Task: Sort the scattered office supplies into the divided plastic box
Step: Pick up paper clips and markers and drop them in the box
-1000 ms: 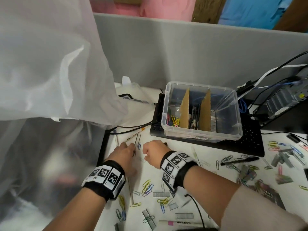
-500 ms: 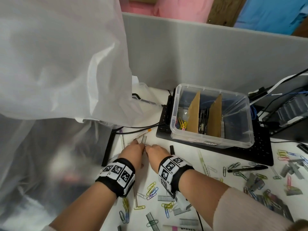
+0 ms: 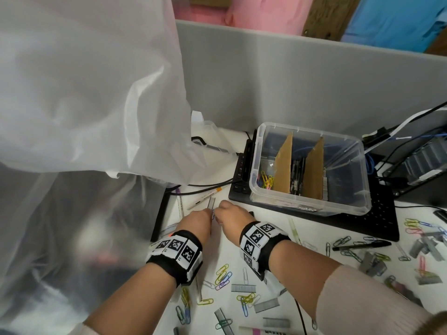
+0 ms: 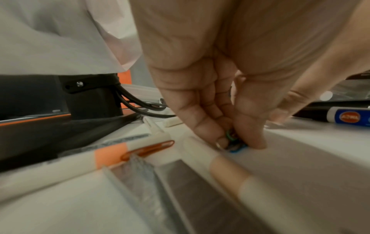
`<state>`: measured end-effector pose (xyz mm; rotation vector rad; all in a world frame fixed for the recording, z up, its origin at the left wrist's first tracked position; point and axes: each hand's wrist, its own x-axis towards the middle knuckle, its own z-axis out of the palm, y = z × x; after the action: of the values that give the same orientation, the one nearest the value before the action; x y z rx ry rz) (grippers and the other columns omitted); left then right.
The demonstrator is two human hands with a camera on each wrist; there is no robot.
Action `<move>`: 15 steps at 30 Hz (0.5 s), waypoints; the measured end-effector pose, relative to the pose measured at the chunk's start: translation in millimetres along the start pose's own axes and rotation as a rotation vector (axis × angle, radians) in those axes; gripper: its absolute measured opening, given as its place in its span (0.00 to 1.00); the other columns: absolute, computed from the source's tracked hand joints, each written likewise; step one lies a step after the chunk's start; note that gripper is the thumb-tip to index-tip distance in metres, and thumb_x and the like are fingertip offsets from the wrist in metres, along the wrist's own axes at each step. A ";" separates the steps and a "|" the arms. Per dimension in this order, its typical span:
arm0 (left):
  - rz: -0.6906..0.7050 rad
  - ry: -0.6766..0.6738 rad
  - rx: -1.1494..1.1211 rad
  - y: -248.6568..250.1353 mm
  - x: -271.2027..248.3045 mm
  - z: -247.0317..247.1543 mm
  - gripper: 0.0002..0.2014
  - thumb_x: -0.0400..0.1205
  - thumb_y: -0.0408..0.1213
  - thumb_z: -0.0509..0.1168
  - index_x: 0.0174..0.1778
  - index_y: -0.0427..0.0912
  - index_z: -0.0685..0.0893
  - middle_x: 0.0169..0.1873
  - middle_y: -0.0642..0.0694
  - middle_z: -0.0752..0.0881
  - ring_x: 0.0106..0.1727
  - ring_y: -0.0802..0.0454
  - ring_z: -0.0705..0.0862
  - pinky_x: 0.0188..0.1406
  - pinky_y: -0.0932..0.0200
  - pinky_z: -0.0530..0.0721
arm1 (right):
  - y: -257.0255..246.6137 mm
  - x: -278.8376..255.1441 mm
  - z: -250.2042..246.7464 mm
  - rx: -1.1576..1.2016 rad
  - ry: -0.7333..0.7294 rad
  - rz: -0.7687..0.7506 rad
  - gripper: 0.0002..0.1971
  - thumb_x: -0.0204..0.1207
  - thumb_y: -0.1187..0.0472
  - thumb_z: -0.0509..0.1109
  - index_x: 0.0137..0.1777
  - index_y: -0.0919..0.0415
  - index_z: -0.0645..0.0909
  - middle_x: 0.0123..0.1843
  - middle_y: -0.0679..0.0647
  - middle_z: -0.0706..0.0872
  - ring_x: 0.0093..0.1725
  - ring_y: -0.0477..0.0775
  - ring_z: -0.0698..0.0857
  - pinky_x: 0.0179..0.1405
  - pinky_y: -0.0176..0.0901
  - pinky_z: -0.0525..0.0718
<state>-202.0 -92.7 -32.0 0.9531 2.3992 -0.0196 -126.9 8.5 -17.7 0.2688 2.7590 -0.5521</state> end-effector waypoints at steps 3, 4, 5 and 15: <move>-0.009 0.011 0.028 1.5 0.3 0.8 0.13 0.81 0.32 0.59 0.62 0.41 0.75 0.56 0.41 0.85 0.57 0.41 0.84 0.52 0.52 0.81 | -1.2 4.2 3.5 -0.036 0.012 -0.064 0.13 0.78 0.70 0.58 0.60 0.65 0.78 0.60 0.61 0.76 0.57 0.64 0.80 0.53 0.47 0.77; -0.009 0.011 0.041 1.8 -0.1 1.0 0.13 0.81 0.32 0.59 0.62 0.41 0.75 0.56 0.41 0.85 0.58 0.41 0.84 0.53 0.51 0.81 | -1.2 5.6 5.0 -0.050 -0.001 -0.067 0.14 0.78 0.70 0.58 0.61 0.65 0.77 0.61 0.61 0.77 0.59 0.64 0.80 0.57 0.49 0.79; -0.008 0.012 0.050 1.7 -0.5 1.2 0.14 0.81 0.31 0.59 0.62 0.40 0.75 0.57 0.41 0.85 0.58 0.41 0.84 0.54 0.51 0.80 | -0.8 6.5 6.1 -0.067 -0.016 -0.070 0.15 0.78 0.70 0.58 0.63 0.65 0.77 0.62 0.60 0.77 0.60 0.64 0.80 0.59 0.50 0.80; 0.019 -0.009 -0.038 -1.5 -1.2 -2.6 0.12 0.79 0.29 0.60 0.59 0.37 0.76 0.54 0.39 0.85 0.57 0.41 0.83 0.55 0.52 0.81 | 2.5 -11.2 2.6 -0.275 -0.048 -0.123 0.17 0.78 0.72 0.55 0.65 0.64 0.74 0.58 0.63 0.78 0.58 0.67 0.80 0.53 0.56 0.78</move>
<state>-203.5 -94.1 -29.4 0.9560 2.3734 0.0287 -115.1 8.4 -17.0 0.0216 2.7741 -0.1994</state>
